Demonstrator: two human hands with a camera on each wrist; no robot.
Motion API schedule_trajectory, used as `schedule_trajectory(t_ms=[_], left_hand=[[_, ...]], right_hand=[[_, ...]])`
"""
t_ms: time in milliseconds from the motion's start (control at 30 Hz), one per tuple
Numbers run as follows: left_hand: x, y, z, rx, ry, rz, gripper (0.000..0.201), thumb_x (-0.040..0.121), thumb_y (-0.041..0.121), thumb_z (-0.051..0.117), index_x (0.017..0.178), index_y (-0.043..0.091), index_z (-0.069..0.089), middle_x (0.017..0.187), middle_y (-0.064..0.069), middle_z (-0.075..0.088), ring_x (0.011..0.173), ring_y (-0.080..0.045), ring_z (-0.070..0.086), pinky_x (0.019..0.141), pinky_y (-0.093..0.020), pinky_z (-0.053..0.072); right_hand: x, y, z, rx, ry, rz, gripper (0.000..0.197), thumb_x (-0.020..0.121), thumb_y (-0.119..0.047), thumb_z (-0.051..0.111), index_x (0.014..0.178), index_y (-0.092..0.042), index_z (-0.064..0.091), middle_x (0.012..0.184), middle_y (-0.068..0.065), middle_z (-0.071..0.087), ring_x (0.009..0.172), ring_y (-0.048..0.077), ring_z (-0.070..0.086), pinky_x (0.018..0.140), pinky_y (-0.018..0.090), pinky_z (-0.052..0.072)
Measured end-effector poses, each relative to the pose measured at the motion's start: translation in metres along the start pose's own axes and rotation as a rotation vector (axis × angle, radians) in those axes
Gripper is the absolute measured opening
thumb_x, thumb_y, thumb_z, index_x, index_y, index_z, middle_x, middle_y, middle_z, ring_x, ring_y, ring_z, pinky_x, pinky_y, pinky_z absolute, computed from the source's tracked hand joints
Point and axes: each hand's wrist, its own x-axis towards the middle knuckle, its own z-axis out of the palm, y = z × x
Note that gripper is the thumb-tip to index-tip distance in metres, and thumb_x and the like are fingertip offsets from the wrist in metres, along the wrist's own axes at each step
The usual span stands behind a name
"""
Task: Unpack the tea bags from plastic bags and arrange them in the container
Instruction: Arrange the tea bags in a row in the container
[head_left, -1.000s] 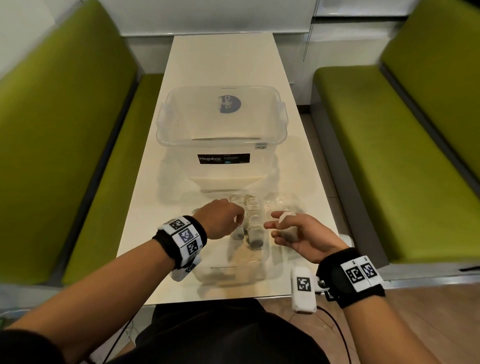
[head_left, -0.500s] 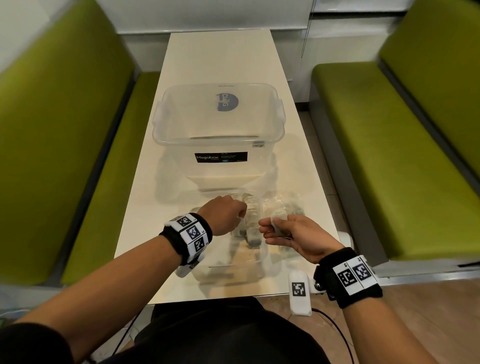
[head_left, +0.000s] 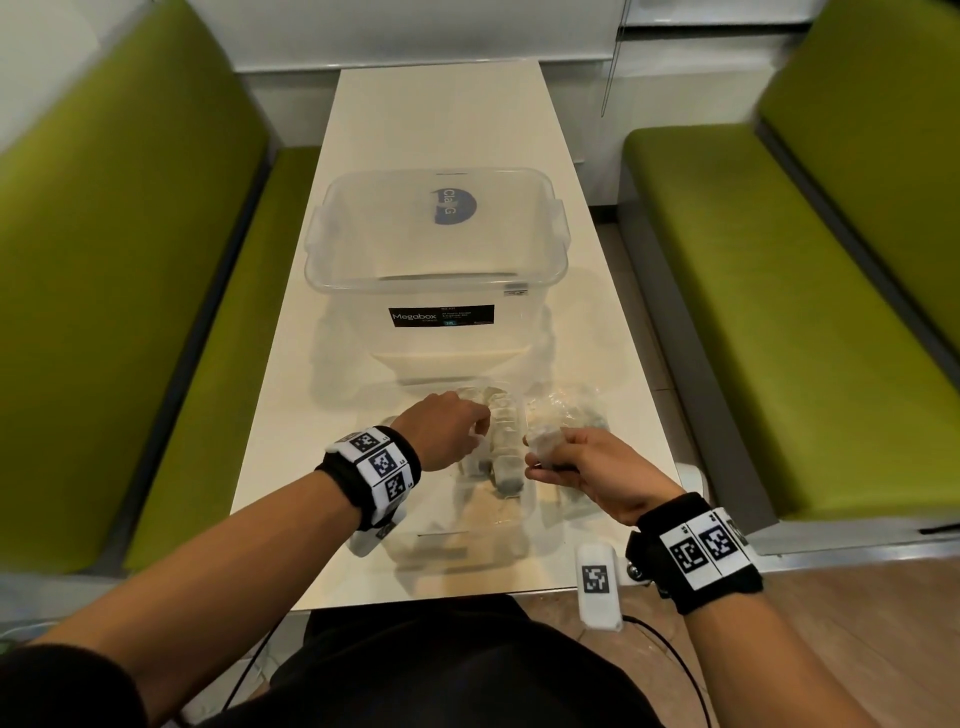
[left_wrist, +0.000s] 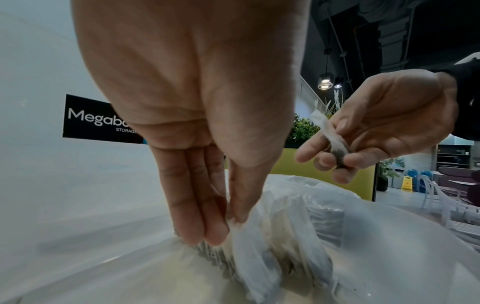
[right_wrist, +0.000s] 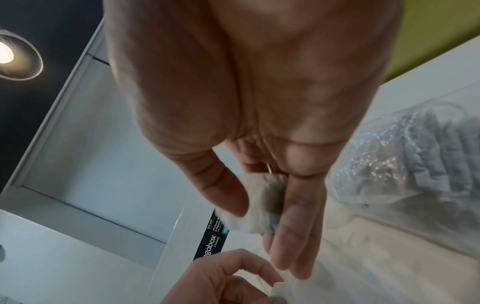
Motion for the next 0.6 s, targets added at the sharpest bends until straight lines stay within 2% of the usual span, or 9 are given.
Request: schedule_trajectory(t_ms=[100, 200, 300, 367, 433, 500, 600], left_hand=[[-0.003, -0.003, -0.005, -0.01, 0.019, -0.003, 0.022, 0.099, 0.031, 0.061, 0.119, 0.023, 0.062, 0.109, -0.003, 0.072, 0.1, -0.026, 0.064, 0.078, -0.032, 0.045], [-0.011, -0.005, -0.017, -0.091, 0.102, 0.003, 0.022, 0.097, 0.039, 0.063, 0.115, 0.027, 0.066, 0.103, 0.002, 0.075, 0.094, -0.02, 0.068, 0.084, -0.034, 0.054], [-0.022, -0.001, -0.032, -0.445, 0.104, 0.064, 0.025, 0.095, 0.046, 0.066, 0.112, 0.029, 0.071, 0.103, 0.009, 0.074, 0.081, -0.007, 0.072, 0.079, -0.028, 0.059], [-0.027, 0.005, -0.039, -0.685, 0.021, 0.091, 0.031, 0.093, 0.046, 0.07, 0.118, 0.027, 0.071, 0.11, 0.009, 0.073, 0.082, -0.01, 0.074, 0.078, -0.027, 0.061], [-0.028, 0.006, -0.042, -0.684, -0.015, 0.121, 0.035, 0.09, 0.047, 0.073, 0.121, 0.031, 0.07, 0.114, 0.01, 0.072, 0.09, -0.012, 0.073, 0.081, -0.03, 0.061], [-0.029, 0.006, -0.044, -0.61, -0.005, 0.144, 0.03, 0.091, 0.042, 0.074, 0.119, 0.032, 0.071, 0.108, 0.011, 0.073, 0.091, -0.008, 0.071, 0.083, -0.033, 0.061], [-0.031, 0.008, -0.05, -0.59, 0.058, 0.155, 0.014, 0.095, 0.03, 0.072, 0.108, 0.026, 0.074, 0.089, 0.009, 0.075, 0.077, -0.007, 0.069, 0.078, -0.036, 0.06]], right_hand=[[-0.004, 0.0, 0.002, -0.024, -0.052, -0.009, 0.025, 0.103, 0.004, 0.046, 0.104, 0.0, 0.071, 0.109, 0.015, 0.075, 0.106, 0.025, 0.073, 0.093, 0.024, 0.059], [-0.007, -0.002, 0.004, -0.069, -0.11, -0.047, 0.029, 0.106, 0.001, 0.043, 0.112, -0.005, 0.071, 0.112, 0.016, 0.077, 0.106, 0.024, 0.074, 0.092, 0.024, 0.058], [-0.009, -0.006, 0.008, -0.119, -0.137, -0.081, 0.028, 0.107, -0.003, 0.044, 0.112, -0.006, 0.071, 0.113, 0.016, 0.076, 0.1, 0.019, 0.076, 0.087, 0.02, 0.058], [-0.008, -0.008, 0.01, -0.138, -0.162, -0.093, 0.027, 0.107, -0.005, 0.045, 0.114, -0.004, 0.071, 0.115, 0.016, 0.076, 0.101, 0.019, 0.076, 0.086, 0.02, 0.057], [-0.005, -0.009, 0.013, -0.16, -0.188, -0.108, 0.025, 0.106, -0.006, 0.049, 0.12, -0.001, 0.069, 0.118, 0.019, 0.074, 0.106, 0.022, 0.074, 0.091, 0.023, 0.057], [-0.003, -0.01, 0.015, -0.193, -0.216, -0.137, 0.025, 0.102, -0.003, 0.057, 0.124, -0.001, 0.067, 0.119, 0.019, 0.074, 0.109, 0.026, 0.073, 0.098, 0.03, 0.056], [-0.003, -0.011, 0.018, -0.247, -0.207, -0.186, 0.031, 0.095, 0.0, 0.067, 0.125, -0.004, 0.068, 0.119, 0.014, 0.075, 0.11, 0.026, 0.073, 0.102, 0.033, 0.055]])
